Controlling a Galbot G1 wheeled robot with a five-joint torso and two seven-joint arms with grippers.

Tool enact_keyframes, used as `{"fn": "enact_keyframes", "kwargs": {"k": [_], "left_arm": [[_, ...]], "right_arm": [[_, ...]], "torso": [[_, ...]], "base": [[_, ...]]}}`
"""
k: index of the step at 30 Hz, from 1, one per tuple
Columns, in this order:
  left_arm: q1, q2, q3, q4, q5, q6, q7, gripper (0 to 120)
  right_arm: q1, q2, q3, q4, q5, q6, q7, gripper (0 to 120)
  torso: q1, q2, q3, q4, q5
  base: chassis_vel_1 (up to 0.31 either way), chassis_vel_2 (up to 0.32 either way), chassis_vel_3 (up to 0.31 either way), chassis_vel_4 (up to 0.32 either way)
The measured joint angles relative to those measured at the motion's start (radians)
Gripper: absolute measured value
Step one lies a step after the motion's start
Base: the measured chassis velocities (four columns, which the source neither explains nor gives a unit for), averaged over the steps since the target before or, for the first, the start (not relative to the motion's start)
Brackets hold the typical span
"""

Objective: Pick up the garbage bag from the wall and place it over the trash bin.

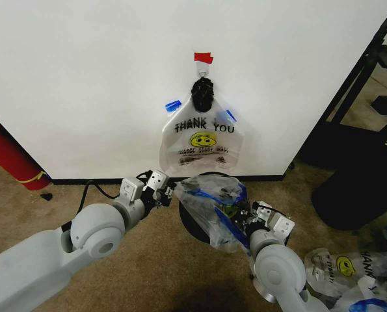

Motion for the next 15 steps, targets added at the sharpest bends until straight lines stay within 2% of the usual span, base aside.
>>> {"fn": "enact_keyframes", "kwargs": {"k": [3,6,11,12,15], "left_arm": [[0.026,0.012,-0.023,-0.069,-0.010,0.013,-0.006,13],[0.034,0.016,-0.031,-0.114,-0.020,0.024,-0.008,19],[0.020,0.027,-0.048,-0.201,-0.132,0.061,-0.031,41],[0.020,0.027,-0.048,-0.201,-0.132,0.061,-0.031,41],[-0.023,-0.002,-0.029,-0.228,-0.329,0.094,-0.130,54]], "right_arm": [[0.005,-0.001,0.003,-0.002,0.004,0.000,0.003,0],[0.009,0.000,0.003,-0.004,0.006,0.000,0.006,0],[0.015,0.003,0.000,-0.010,0.003,0.000,0.010,0],[0.015,0.003,0.000,-0.010,0.003,0.000,0.010,0],[0.015,-0.004,-0.001,-0.016,-0.032,0.000,0.007,0]], "torso": [[0.000,0.000,0.000,0.0000,0.0001],[0.000,0.000,0.000,0.0003,0.0002],[0.000,0.000,0.000,0.0003,0.0003],[0.000,0.000,0.000,0.0003,0.0003],[0.000,0.000,0.000,0.0002,0.0003]], "base": [[0.000,0.000,0.000,0.000],[0.000,0.000,0.000,0.000],[0.000,0.000,0.000,0.000],[0.000,0.000,0.000,0.000],[0.000,0.000,0.000,0.000]]}}
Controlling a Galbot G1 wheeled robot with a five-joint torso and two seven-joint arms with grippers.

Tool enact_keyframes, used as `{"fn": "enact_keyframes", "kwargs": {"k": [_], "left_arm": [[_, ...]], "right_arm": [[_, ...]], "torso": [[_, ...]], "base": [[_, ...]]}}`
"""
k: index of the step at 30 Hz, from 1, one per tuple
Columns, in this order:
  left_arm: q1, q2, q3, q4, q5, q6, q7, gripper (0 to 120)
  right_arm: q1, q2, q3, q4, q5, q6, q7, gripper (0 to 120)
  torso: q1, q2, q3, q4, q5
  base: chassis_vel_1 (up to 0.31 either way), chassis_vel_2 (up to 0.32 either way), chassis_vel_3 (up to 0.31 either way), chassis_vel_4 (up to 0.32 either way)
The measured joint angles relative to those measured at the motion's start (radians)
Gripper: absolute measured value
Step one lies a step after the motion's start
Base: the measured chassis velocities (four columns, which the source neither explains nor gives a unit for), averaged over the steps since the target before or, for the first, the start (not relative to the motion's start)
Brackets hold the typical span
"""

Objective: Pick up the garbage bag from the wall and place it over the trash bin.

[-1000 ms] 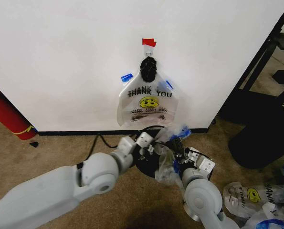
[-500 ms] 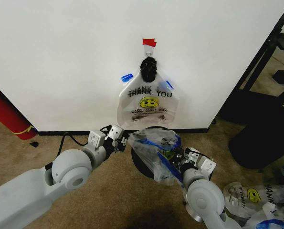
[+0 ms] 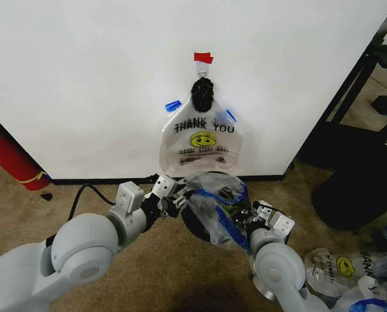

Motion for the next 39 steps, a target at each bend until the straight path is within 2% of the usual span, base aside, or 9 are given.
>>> {"fn": "enact_keyframes", "kwargs": {"k": [3,4,7,11,18,30,33,38,39], "left_arm": [[-0.035,-0.054,0.042,0.019,-0.134,0.021,-0.078,66],[-0.035,-0.054,0.042,0.019,-0.134,0.021,-0.078,66],[-0.052,-0.114,0.090,0.060,-0.217,0.018,-0.123,79],[-0.054,-0.164,0.134,0.103,-0.234,0.004,-0.137,92],[-0.056,-0.208,0.168,0.152,-0.232,-0.009,-0.151,91],[-0.062,-0.232,0.216,0.176,-0.220,-0.034,-0.154,47],[-0.062,-0.232,0.218,0.177,-0.214,-0.038,-0.153,40],[-0.052,-0.226,0.227,0.157,-0.178,-0.042,-0.160,17],[-0.052,-0.226,0.227,0.157,-0.178,-0.042,-0.160,17]], "right_arm": [[0.001,-0.006,0.001,-0.001,-0.018,0.000,-0.002,0],[0.001,-0.006,0.001,-0.001,-0.018,0.000,-0.002,0],[-0.002,-0.010,0.004,0.005,-0.020,0.000,-0.003,0],[-0.004,-0.011,0.006,0.012,-0.019,0.000,-0.003,0],[-0.003,-0.008,0.008,0.013,-0.019,0.000,-0.003,0],[0.004,-0.006,0.013,0.004,-0.019,0.000,-0.002,0],[0.005,-0.007,0.013,0.002,-0.018,0.000,-0.002,0],[0.011,-0.005,0.010,0.001,-0.016,0.000,0.005,0],[0.011,-0.005,0.010,0.001,-0.016,0.000,0.005,0]], "torso": [[0.000,0.000,0.000,-0.0003,0.0000],[0.000,0.000,0.000,-0.0003,0.0000],[0.000,0.000,0.000,-0.0002,-0.0003],[0.000,0.000,0.000,-0.0002,-0.0001],[0.000,0.000,0.000,-0.0001,0.0000],[0.000,0.000,0.000,-0.0001,0.0000],[0.000,0.000,0.000,-0.0001,-0.0001],[0.000,0.000,0.000,-0.0001,-0.0002],[0.000,0.000,0.000,-0.0001,-0.0002]], "base": [[0.000,0.000,0.000,0.000],[0.000,0.000,0.000,0.000],[0.000,0.000,0.000,0.000],[0.000,0.000,0.000,0.000],[0.000,0.000,0.000,0.000],[0.000,0.000,0.000,0.000],[0.000,0.000,0.000,0.000],[0.000,0.000,0.000,0.000],[0.000,0.000,0.000,0.000]]}}
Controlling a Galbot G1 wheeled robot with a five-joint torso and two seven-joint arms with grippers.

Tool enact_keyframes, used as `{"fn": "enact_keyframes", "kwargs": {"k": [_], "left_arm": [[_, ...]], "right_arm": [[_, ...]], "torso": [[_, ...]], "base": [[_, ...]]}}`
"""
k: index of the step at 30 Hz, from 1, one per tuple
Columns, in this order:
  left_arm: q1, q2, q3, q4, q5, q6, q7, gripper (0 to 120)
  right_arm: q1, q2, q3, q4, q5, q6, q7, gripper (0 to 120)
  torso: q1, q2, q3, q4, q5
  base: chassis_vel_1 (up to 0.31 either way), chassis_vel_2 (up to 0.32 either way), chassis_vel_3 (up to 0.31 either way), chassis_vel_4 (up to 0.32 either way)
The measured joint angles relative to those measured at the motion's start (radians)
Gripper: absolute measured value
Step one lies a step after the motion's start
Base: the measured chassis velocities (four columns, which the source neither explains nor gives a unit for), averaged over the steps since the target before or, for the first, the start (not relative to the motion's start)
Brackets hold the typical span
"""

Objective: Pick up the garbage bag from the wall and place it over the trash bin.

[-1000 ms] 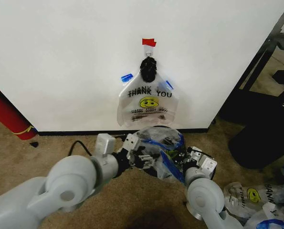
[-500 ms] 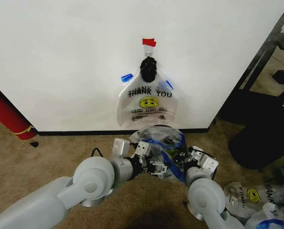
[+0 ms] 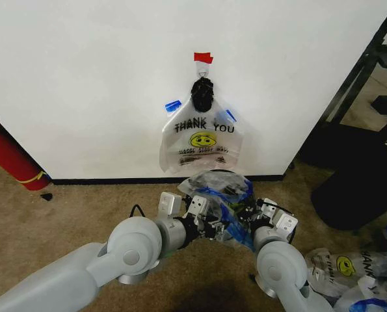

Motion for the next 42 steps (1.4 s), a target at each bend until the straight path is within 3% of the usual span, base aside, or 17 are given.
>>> {"fn": "enact_keyframes", "kwargs": {"k": [5,15,19,23,31,42], "left_arm": [[0.017,0.013,-0.010,-0.018,0.010,-0.004,-0.001,0],[0.078,0.042,-0.065,-0.047,0.027,0.000,0.002,0],[0.182,0.074,-0.168,-0.081,0.030,0.001,0.008,0],[0.256,0.082,-0.218,-0.083,0.054,0.003,0.023,0],[0.319,0.065,-0.258,-0.022,0.097,0.008,0.039,0],[0.285,-0.047,-0.181,0.179,0.198,0.001,0.058,0]], "right_arm": [[0.004,0.003,-0.001,-0.004,0.004,0.001,0.005,0],[0.026,0.010,0.024,-0.011,0.050,0.003,0.028,0],[0.054,0.007,0.079,-0.011,0.166,0.004,0.066,0],[0.062,-0.003,0.113,0.002,0.239,0.004,0.083,0],[0.054,-0.028,0.145,0.037,0.313,0.000,0.090,0],[-0.015,-0.058,0.181,0.132,0.401,-0.040,0.078,0]], "torso": [[0.000,0.000,0.000,0.0000,0.0000],[0.000,0.000,0.000,0.0000,-0.0001],[0.000,0.000,0.000,0.0001,0.0001],[0.000,0.000,0.000,0.0002,0.0001],[0.000,0.000,0.000,0.0000,0.0001],[0.000,0.000,0.000,-0.0001,0.0001]], "base": [[0.000,0.000,0.000,0.000],[0.000,0.000,0.000,0.000],[0.000,0.000,0.000,0.000],[0.000,0.000,0.000,0.000],[0.000,0.000,0.000,0.000],[0.000,0.000,0.000,0.000]]}}
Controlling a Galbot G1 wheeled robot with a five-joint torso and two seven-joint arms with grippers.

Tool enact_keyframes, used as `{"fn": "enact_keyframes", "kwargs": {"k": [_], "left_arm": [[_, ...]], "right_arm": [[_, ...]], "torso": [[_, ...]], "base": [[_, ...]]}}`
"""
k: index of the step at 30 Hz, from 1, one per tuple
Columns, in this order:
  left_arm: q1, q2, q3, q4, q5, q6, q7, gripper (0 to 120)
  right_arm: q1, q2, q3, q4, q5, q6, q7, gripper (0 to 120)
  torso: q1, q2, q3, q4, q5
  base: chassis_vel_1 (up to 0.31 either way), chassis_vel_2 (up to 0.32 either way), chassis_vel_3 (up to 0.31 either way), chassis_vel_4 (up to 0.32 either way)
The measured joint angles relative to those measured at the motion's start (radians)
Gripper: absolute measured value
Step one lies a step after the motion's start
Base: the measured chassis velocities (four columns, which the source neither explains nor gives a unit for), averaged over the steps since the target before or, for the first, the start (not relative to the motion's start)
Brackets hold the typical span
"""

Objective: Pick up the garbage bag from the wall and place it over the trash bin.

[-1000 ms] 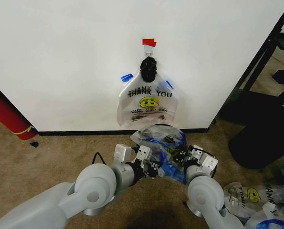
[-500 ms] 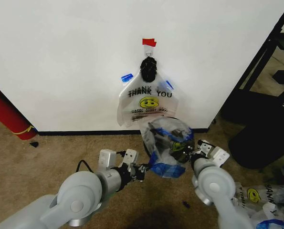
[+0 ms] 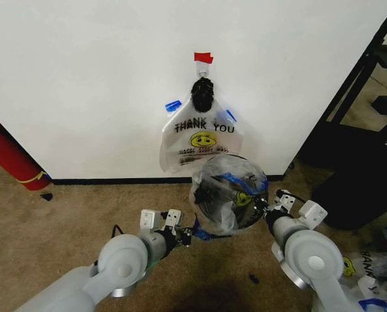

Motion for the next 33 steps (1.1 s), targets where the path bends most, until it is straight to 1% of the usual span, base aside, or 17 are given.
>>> {"fn": "enact_keyframes", "kwargs": {"k": [5,9,11,14,15,16,19,22,23,25,27,28,29,31,33], "left_arm": [[-0.009,-0.010,0.008,0.021,0.022,-0.004,0.004,0],[0.008,0.016,-0.027,-0.022,0.030,0.011,0.005,0],[0.033,0.043,-0.061,-0.063,0.036,0.024,0.010,7],[0.092,0.090,-0.121,-0.135,0.053,0.043,0.023,19],[0.092,0.090,-0.121,-0.135,0.053,0.043,0.023,19],[0.115,0.106,-0.140,-0.158,0.059,0.048,0.026,23],[0.183,0.146,-0.191,-0.221,0.074,0.058,0.029,36],[0.233,0.168,-0.228,-0.269,0.111,0.058,0.029,49],[0.233,0.168,-0.228,-0.269,0.111,0.058,0.029,49],[0.231,0.175,-0.235,-0.294,0.174,0.034,0.044,58],[0.195,0.181,-0.225,-0.302,0.252,-0.003,0.084,66],[0.153,0.190,-0.207,-0.299,0.327,-0.032,0.127,71],[0.153,0.190,-0.207,-0.299,0.327,-0.032,0.127,71],[0.079,0.214,-0.169,-0.272,0.497,-0.087,0.224,79],[-0.019,0.240,-0.094,-0.233,0.672,-0.132,0.304,88]], "right_arm": [[-0.015,-0.010,0.007,0.005,0.000,-0.010,-0.005,0],[-0.004,-0.012,0.012,-0.019,-0.017,-0.009,-0.006,0],[0.004,-0.011,0.016,-0.037,-0.023,-0.007,-0.005,0],[0.015,-0.004,0.017,-0.066,-0.030,-0.005,-0.004,0],[0.015,-0.004,0.017,-0.066,-0.030,-0.005,-0.004,0],[0.020,-0.001,0.016,-0.075,-0.033,-0.005,-0.004,0],[0.033,0.004,0.014,-0.098,-0.037,-0.004,-0.003,0],[0.041,0.006,0.013,-0.109,-0.040,-0.003,0.000,0],[0.041,0.006,0.013,-0.109,-0.040,-0.003,0.000,0],[0.043,0.008,0.013,-0.110,-0.040,-0.002,0.001,0],[0.041,0.010,0.011,-0.110,-0.040,-0.002,0.004,0],[0.039,0.013,0.007,-0.110,-0.042,-0.002,0.005,0],[0.039,0.013,0.007,-0.110,-0.042,-0.002,0.005,0],[0.033,0.017,0.000,-0.110,-0.048,-0.002,0.007,0],[0.027,0.021,-0.005,-0.110,-0.057,-0.002,0.007,0]], "torso": [[0.000,0.000,0.000,0.0000,-0.0001],[0.000,0.000,0.000,0.0001,0.0001],[0.000,0.000,0.000,0.0002,0.0000],[0.000,0.000,0.000,0.0002,0.0000],[0.000,0.000,0.000,0.0002,0.0000],[0.000,0.000,0.000,0.0002,0.0000],[0.000,0.000,0.000,0.0003,0.0000],[0.000,0.000,0.000,0.0004,-0.0001],[0.000,0.000,0.000,0.0004,-0.0001],[0.000,0.000,0.000,0.0005,-0.0001],[0.000,0.000,0.000,0.0004,-0.0002],[0.000,0.000,0.000,0.0001,-0.0002],[0.000,0.000,0.000,0.0001,-0.0002],[0.000,0.000,0.000,0.0000,-0.0001],[0.000,0.000,0.000,0.0002,-0.0001]], "base": [[0.000,0.000,0.000,0.000],[0.000,0.000,0.000,0.000],[0.000,0.000,0.000,0.000],[0.000,0.000,0.000,0.000],[0.000,0.000,0.000,0.000],[0.000,0.000,0.000,0.000],[0.000,0.000,0.000,0.000],[0.000,0.000,0.000,0.000],[0.000,0.000,0.000,0.000],[0.000,0.000,0.000,0.000],[0.000,0.000,0.000,0.000],[0.000,0.000,0.000,0.000],[0.000,0.000,0.000,0.000],[0.000,0.000,0.000,0.000],[0.000,0.000,0.000,0.000]]}}
